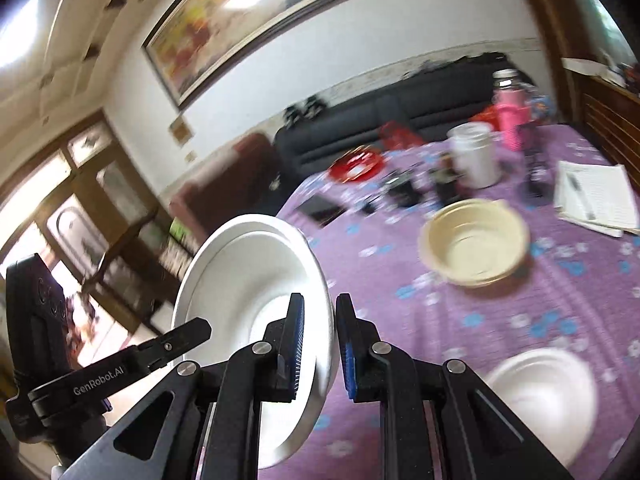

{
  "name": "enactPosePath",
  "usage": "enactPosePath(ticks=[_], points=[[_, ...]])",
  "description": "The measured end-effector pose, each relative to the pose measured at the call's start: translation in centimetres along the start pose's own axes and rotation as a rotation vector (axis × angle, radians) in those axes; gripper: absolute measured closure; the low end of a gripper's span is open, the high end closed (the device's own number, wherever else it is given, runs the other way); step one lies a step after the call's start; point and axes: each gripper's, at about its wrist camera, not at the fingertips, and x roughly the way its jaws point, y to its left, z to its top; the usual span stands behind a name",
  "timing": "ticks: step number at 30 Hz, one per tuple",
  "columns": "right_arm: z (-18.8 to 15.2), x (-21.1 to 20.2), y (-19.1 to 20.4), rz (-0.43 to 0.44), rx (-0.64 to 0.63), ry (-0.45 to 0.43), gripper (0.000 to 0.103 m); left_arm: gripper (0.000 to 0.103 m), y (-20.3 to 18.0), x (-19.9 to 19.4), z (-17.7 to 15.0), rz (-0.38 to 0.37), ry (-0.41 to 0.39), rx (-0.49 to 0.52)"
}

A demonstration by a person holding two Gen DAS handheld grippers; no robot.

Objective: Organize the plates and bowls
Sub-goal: 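Carry the white bowl onto the red plate stack and open both tools, then move both tools toward the beige plastic bowl on the cloth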

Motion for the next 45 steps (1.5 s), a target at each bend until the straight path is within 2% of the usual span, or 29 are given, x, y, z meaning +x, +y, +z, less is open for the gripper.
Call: enactPosePath(ticks=[3, 9, 16, 18, 22, 24, 26, 27, 29, 32, 38, 42, 45], points=[[-1.0, 3.3, 2.9, 0.030, -0.024, 0.065, 0.085, 0.082, 4.1, -0.6, 0.1, 0.024, -0.001, -0.070], [-3.2, 9.2, 6.0, 0.018, -0.070, 0.170, 0.084, 0.082, 10.8, 0.5, -0.7, 0.093, 0.046, -0.174], [-5.2, 14.5, 5.0, -0.001, -0.035, 0.292, 0.084, 0.079, 13.1, 2.1, -1.1, 0.134, 0.082, -0.208], [-5.6, 15.0, 5.2, -0.003, -0.042, 0.303, 0.084, 0.073, 13.4, 2.1, -1.2, 0.139, 0.080, -0.217], [-6.0, 15.5, 6.1, -0.036, -0.097, 0.296, 0.084, 0.061, 14.2, 2.1, -1.2, 0.149, 0.069, -0.235], [-6.2, 15.5, 6.6, -0.042, -0.112, 0.303, 0.079, 0.055, 14.5, 1.8, -1.2, 0.153, 0.057, -0.249], [-6.5, 15.4, 6.6, -0.039, -0.113, 0.297, 0.067, 0.052, 14.4, 1.2, -1.1, 0.157, 0.038, -0.243], [-6.5, 15.3, 6.6, -0.040, -0.114, 0.293, 0.062, 0.046, 14.3, 1.0, -1.0, 0.164, 0.032, -0.236], [-6.4, 15.2, 6.6, -0.038, -0.112, 0.284, 0.049, 0.040, 13.8, 0.4, -0.9, 0.188, 0.002, -0.214], [-6.2, 14.7, 6.6, -0.045, -0.115, 0.263, 0.046, 0.039, 13.3, -0.5, -0.7, 0.212, -0.032, -0.197], [-5.5, 11.9, 6.8, -0.046, -0.136, 0.169, 0.046, 0.038, 10.9, -3.6, -0.6, 0.272, -0.173, -0.124], [-5.3, 9.0, 6.5, -0.048, -0.121, 0.076, 0.035, 0.025, 8.5, -5.2, -0.8, 0.283, -0.226, -0.057], [-5.5, 7.4, 6.0, -0.030, -0.100, 0.029, 0.033, 0.022, 6.8, -5.5, -1.4, 0.273, -0.252, -0.004]])
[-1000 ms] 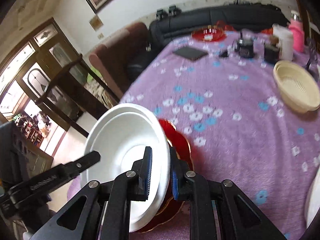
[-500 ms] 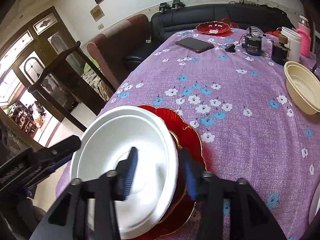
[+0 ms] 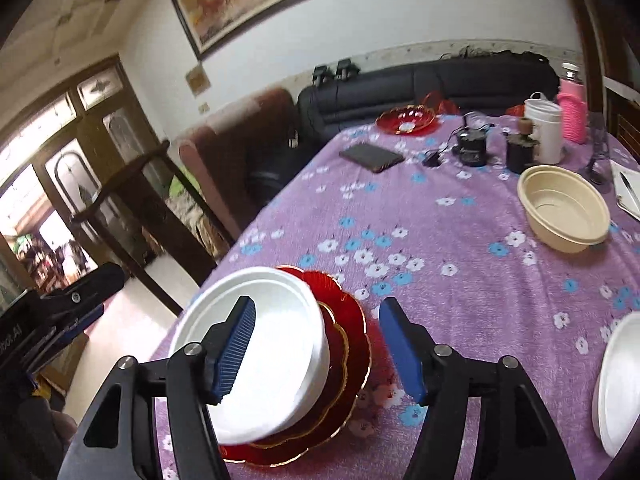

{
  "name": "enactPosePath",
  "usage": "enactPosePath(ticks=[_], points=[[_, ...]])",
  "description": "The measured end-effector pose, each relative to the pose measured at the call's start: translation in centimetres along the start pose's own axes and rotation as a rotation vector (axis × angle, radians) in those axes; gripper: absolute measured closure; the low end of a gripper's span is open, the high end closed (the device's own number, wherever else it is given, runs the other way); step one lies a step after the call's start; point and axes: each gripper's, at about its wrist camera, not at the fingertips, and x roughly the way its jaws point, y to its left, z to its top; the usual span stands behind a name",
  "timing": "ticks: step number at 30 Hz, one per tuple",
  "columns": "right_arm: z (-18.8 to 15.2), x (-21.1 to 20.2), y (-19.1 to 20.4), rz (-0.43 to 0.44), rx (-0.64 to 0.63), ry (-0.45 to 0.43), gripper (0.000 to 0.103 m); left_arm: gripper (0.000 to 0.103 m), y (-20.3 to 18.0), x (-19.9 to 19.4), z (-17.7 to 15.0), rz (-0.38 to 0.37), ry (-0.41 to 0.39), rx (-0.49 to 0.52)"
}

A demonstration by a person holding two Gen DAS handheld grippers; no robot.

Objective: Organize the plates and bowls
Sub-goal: 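Move both tools toward the beige plastic bowl on the cloth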

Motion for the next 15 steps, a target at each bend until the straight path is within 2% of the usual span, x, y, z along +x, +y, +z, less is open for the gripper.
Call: enactPosePath(ticks=[2, 6, 9, 15], points=[[-0.2, -0.4, -0.4, -0.014, 0.001, -0.017, 0.032, 0.022, -1.5, 0.4, -0.2, -0.002, 0.006, 0.038], [0.0, -0.8, -1.8, 0.004, 0.039, -0.010, 0.032, 0.022, -2.9, -0.2, -0.1, -0.046, 0.037, 0.046], [-0.2, -1.6, -3.3, 0.003, 0.070, -0.028, 0.030, 0.021, -3.6, -1.2, -0.2, -0.022, 0.006, 0.056], [-0.8, -3.0, -5.7, 0.017, 0.131, -0.040, 0.029, 0.021, -5.3, -1.5, -0.6, -0.020, 0.019, 0.077]])
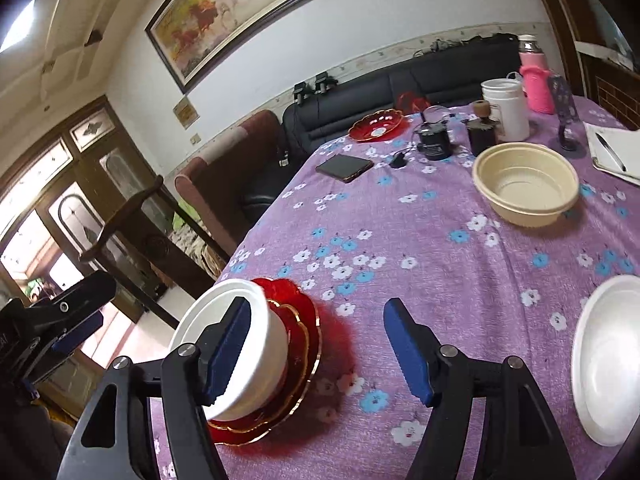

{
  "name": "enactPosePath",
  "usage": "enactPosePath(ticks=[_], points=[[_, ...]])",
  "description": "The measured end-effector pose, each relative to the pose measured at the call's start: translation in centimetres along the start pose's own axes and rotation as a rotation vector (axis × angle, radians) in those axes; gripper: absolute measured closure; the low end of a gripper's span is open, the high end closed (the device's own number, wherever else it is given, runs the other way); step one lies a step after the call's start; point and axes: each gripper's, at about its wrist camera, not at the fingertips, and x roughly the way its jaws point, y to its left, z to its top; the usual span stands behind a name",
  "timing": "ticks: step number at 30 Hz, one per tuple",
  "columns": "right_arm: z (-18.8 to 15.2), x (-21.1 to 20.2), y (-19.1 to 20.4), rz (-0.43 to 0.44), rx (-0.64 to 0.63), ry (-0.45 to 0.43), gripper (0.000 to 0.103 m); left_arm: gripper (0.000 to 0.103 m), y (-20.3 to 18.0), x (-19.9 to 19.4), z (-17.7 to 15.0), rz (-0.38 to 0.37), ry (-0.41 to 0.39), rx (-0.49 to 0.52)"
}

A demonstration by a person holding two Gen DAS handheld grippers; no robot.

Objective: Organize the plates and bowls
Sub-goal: 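Move both tools toward the beige plastic bowl on the cloth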

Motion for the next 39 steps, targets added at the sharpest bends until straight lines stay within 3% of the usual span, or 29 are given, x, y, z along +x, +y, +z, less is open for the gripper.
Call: enactPosePath(ticks=[11, 17, 21, 30, 35, 39], points=[[-0.1, -1.3, -2.5, -0.026, 0.053, -0.014, 0.029, 0.021, -3.1, 1.1, -0.8, -0.048, 0.043, 0.085], [0.3, -0.5, -2.3, -0.009, 0.072, -0.022, 0.029, 0.021, -2.5, 0.9, -0.6, -0.041, 0.032, 0.085], [0.5, -0.2, -0.7, -0.002, 0.038, -0.035, 0.029, 0.021, -0.9, 1.4, -0.5, -0.038, 0.031, 0.051], [2.8, 2.1, 2.1, -0.107, 0.037, -0.078, 0.029, 0.021, 3.9, 3.1, 0.1, -0.115, 0.056, 0.049], [4.1, 4.0, 2.9, -0.160, 0.043, -0.102, 0.029, 0.021, 6.9, 3.1, 1.0, -0.074, 0.046, 0.114], [4.7, 5.1, 2.7, -0.191, 0.051, -0.084, 0.028, 0.021, 9.0, 3.1, 1.6, -0.046, 0.023, 0.089]])
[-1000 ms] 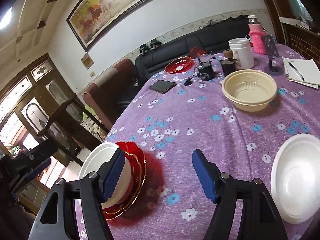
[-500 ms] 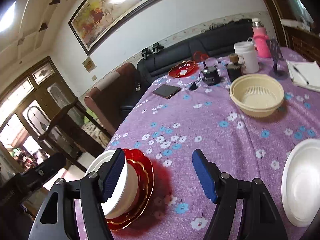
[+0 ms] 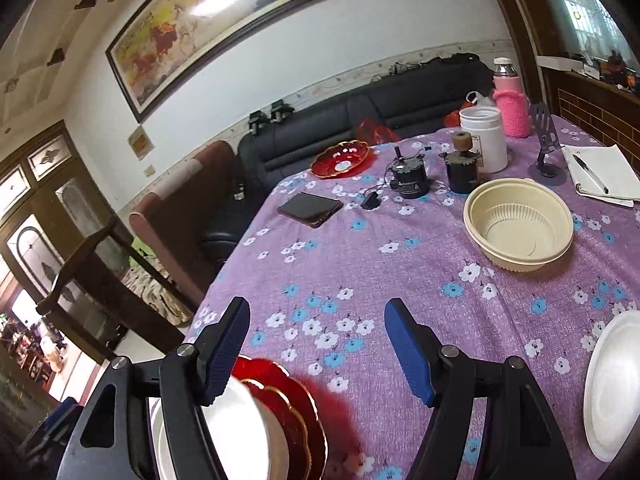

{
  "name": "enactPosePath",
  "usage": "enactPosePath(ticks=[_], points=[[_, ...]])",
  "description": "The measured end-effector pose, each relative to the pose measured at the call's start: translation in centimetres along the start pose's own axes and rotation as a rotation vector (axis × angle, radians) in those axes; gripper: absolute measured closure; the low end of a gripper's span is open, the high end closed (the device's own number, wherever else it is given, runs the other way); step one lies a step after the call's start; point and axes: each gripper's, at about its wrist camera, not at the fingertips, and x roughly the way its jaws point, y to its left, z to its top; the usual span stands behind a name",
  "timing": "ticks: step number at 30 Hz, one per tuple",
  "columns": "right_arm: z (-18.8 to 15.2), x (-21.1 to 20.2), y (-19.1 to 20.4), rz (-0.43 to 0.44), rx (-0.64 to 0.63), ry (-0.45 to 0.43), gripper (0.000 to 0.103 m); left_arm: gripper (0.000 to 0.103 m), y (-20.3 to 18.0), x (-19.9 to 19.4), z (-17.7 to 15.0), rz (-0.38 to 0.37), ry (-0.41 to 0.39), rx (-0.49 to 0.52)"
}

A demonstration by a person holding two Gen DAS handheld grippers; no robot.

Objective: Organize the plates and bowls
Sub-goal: 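Move both tools toward the beige plastic bowl on the cloth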

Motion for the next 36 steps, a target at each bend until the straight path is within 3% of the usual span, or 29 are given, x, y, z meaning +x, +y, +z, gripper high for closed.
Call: enactPosePath(ticks=[4, 8, 16, 21, 26, 28, 32, 36], points=[[0.1, 0.2, -0.1, -0.004, -0.017, 0.023, 0.028, 0.021, 0.8, 0.2, 0.4, 0.003, -0.004, -0.056], [0.4, -1.6, -1.0, 0.015, -0.032, 0.000, 0.028, 0.021, -1.4, -0.5, 0.3, 0.006, -0.001, -0.037], [2.3, -10.9, -6.8, -0.032, -0.120, -0.148, 0.029, 0.021, -6.9, -1.9, 0.4, -0.020, 0.009, -0.058], [5.6, -20.7, -12.1, -0.167, -0.226, -0.273, 0.025, 0.021, -12.9, -2.8, 1.9, -0.101, -0.017, -0.056], [9.6, -28.9, -15.9, -0.313, -0.267, -0.373, 0.020, 0.021, -19.9, -4.9, 6.0, -0.294, -0.028, 0.003], [12.1, -32.1, -16.9, -0.347, -0.259, -0.419, 0.019, 0.021, -21.7, -6.6, 7.9, -0.338, -0.060, 0.034], [16.3, -35.1, -18.1, -0.319, -0.186, -0.429, 0.014, 0.007, -24.8, -9.5, 11.5, -0.316, -0.136, 0.172], [17.3, -32.5, -19.5, -0.270, -0.140, -0.360, 0.013, 0.007, -25.2, -8.4, 11.7, -0.256, -0.117, 0.206]])
